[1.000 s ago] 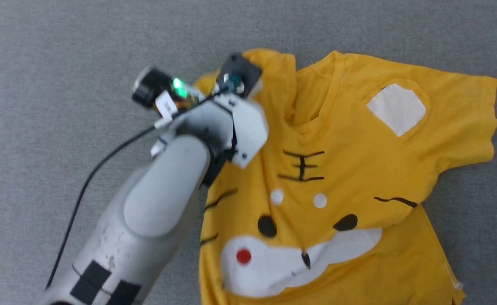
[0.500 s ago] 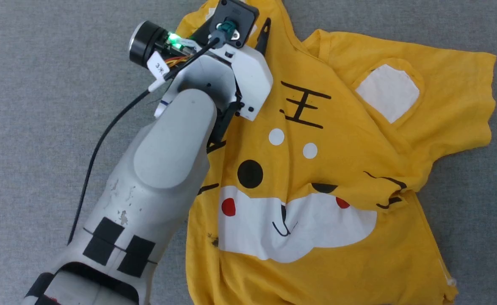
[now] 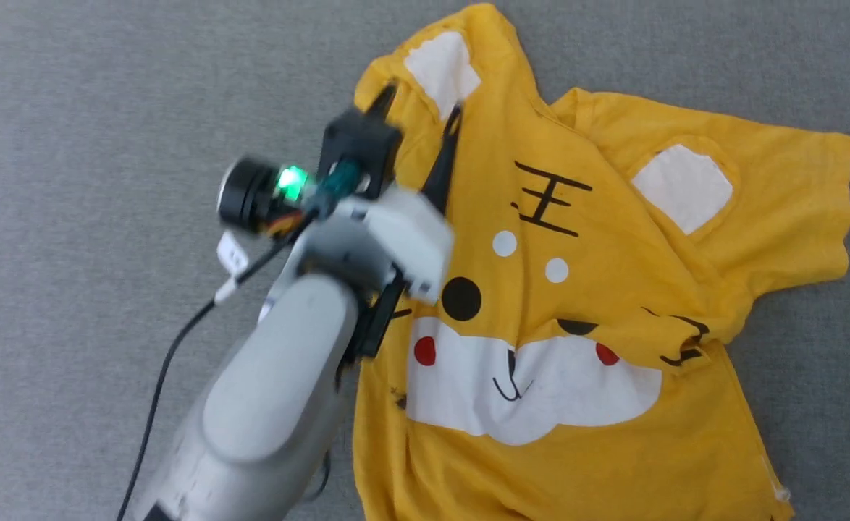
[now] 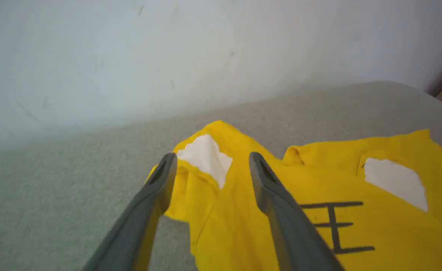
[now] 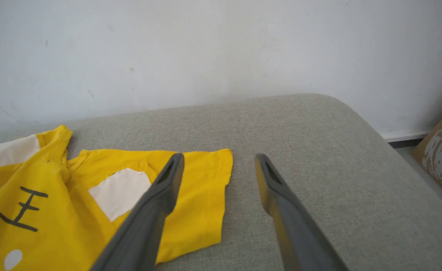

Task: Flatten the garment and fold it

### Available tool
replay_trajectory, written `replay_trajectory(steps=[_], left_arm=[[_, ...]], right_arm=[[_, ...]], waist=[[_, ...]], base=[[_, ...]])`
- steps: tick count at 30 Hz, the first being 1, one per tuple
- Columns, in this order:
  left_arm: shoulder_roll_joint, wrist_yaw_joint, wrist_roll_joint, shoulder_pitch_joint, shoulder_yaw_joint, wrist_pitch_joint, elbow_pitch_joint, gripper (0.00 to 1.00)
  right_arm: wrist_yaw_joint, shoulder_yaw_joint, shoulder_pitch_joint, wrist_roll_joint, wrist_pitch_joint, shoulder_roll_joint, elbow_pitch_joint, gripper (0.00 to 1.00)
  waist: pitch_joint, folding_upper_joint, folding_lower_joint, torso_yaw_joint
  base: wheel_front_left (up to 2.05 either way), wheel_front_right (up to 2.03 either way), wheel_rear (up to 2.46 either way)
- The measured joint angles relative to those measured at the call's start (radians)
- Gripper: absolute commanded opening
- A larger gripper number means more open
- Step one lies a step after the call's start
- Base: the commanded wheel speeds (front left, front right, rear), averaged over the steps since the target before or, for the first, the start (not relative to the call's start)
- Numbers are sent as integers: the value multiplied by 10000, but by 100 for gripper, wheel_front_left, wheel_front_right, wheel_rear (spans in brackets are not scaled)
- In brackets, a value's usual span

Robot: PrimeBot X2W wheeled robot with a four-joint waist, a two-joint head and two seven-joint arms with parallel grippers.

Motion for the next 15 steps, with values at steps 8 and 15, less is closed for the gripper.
replay_trajectory(steps=[8, 15], left_arm=[[656, 410, -324, 2283, -293, 1728, -1344, 100], [385, 295, -493, 2290, -853, 2529, -723, 100]], right_arm=[[0, -4, 89, 0, 247, 0, -190, 100], [0, 111, 82, 8, 257, 0, -255, 100]], waist=[[-403, 0, -1, 574], [-260, 0, 1, 520]], base=[[0, 0, 0], [0, 0, 0]])
